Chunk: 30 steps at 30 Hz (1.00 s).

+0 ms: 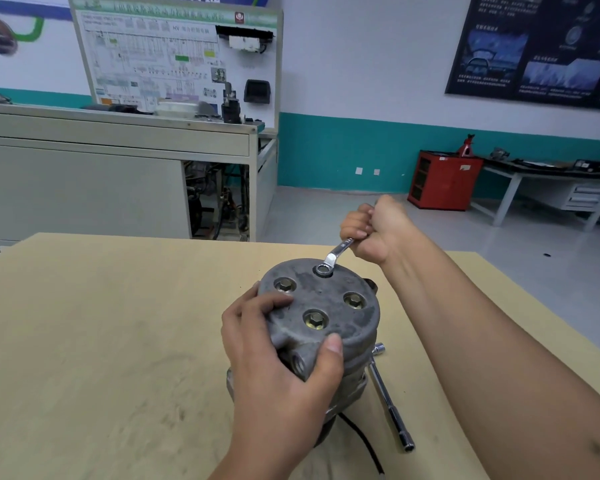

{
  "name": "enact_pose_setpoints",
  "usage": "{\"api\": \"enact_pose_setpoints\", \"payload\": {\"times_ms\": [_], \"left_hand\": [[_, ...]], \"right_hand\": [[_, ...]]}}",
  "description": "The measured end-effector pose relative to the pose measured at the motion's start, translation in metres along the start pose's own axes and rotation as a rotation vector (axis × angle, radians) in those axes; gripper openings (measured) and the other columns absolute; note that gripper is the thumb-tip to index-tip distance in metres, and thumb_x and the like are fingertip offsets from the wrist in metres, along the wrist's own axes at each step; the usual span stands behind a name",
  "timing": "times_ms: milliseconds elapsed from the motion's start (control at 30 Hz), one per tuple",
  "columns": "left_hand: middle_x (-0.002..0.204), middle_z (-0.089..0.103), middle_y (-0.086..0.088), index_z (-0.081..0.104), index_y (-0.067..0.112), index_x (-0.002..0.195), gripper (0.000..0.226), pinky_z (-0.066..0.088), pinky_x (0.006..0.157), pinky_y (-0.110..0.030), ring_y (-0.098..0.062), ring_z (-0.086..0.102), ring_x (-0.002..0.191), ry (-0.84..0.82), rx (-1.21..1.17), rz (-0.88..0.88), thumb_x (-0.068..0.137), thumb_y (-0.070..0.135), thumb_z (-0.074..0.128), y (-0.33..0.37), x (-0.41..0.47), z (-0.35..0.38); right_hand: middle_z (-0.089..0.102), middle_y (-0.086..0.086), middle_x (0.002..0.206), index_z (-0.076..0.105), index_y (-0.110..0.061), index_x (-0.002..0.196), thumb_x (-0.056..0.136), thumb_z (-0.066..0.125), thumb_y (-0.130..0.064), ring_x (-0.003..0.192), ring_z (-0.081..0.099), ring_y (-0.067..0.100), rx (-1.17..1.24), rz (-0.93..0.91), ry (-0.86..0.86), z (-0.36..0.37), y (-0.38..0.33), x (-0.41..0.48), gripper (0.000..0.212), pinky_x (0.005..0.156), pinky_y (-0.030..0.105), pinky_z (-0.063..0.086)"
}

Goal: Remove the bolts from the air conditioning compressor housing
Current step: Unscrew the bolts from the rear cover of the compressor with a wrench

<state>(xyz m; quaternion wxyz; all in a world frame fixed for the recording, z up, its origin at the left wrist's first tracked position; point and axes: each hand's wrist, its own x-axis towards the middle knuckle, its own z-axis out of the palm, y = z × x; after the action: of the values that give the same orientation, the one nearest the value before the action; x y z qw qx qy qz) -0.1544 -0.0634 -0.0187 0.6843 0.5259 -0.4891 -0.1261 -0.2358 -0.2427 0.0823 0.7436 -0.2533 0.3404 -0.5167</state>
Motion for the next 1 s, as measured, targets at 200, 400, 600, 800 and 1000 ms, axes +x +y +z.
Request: {"api": "enact_pose_setpoints", "payload": {"times_ms": [200,400,600,800,1000], "left_hand": [[0.121,0.044,0.011,0.045,0.054,0.100,0.044,0.044,0.093,-0.019,-0.010,0.048,0.118,-0.019,0.001,0.015,0.057,0.051,0.057,0.001,0.000,-0.003],[0.104,0.062,0.014,0.052,0.053,0.097,0.039,0.053,0.073,-0.027,-0.011,0.065,0.095,-0.170,-0.111,-0.079,0.058,0.052,0.055,-0.010,0.019,-0.020],[0.102,0.063,0.016,0.054,0.049,0.096,0.037,0.049,0.069,-0.023,-0.008,0.065,0.090,-0.199,-0.184,-0.082,0.059,0.048,0.056,-0.009,0.023,-0.011],[0.107,0.060,0.023,0.054,0.052,0.093,0.035,0.048,0.071,-0.011,0.001,0.061,0.097,-0.162,-0.207,-0.084,0.058,0.049,0.054,-0.005,0.020,-0.006],[0.133,0.038,0.023,0.062,0.041,0.090,0.032,0.027,0.090,0.003,0.004,0.037,0.124,0.042,0.089,0.060,0.065,0.052,0.045,0.002,0.008,0.000]], "right_hand": [[0.016,-0.003,0.037,0.022,-0.018,0.055,0.101,0.018,-0.034,0.024,0.014,0.010,-0.055,0.097,-0.073,0.011,-0.003,0.002,0.049,0.027,0.012,0.012],[0.017,-0.005,0.037,0.028,-0.017,0.048,0.102,0.025,-0.046,0.024,0.015,0.007,-0.239,0.223,-0.202,0.025,-0.003,0.008,0.061,0.021,0.017,0.012],[0.019,-0.004,0.036,0.029,-0.015,0.050,0.100,0.026,-0.052,0.023,0.017,0.007,0.054,0.153,-0.159,0.001,-0.010,0.005,0.063,0.023,0.016,0.012],[0.018,-0.004,0.035,0.025,-0.016,0.053,0.100,0.025,-0.052,0.022,0.016,0.008,0.200,0.080,-0.118,-0.014,-0.014,0.000,0.060,0.023,0.016,0.011],[0.018,-0.005,0.035,0.027,-0.016,0.055,0.101,0.024,-0.048,0.024,0.016,0.008,0.244,-0.046,-0.017,-0.018,-0.013,-0.006,0.056,0.025,0.014,0.011]]}}
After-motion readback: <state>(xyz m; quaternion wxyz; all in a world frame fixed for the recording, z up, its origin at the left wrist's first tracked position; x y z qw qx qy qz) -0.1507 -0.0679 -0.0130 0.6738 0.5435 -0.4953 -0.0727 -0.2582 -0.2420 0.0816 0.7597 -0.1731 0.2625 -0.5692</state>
